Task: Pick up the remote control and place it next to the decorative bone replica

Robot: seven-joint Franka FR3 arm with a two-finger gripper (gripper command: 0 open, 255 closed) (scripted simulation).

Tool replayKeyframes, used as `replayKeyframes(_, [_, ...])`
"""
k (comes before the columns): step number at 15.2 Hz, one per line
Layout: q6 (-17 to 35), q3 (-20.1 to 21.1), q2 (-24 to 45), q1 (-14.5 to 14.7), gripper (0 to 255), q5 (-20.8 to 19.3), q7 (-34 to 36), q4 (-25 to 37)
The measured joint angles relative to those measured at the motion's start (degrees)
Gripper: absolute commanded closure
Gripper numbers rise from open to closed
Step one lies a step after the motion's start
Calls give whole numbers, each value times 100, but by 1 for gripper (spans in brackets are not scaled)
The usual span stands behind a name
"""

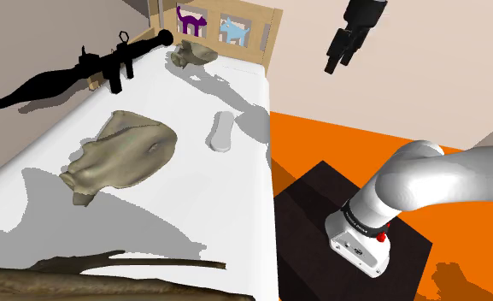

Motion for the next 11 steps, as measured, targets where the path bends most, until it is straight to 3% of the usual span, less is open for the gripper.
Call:
replayKeyframes(4, [289,226,120,-38,0,182,460,-191])
replayKeyframes(11, [1368,938,766,-175,0,697,1936,-654])
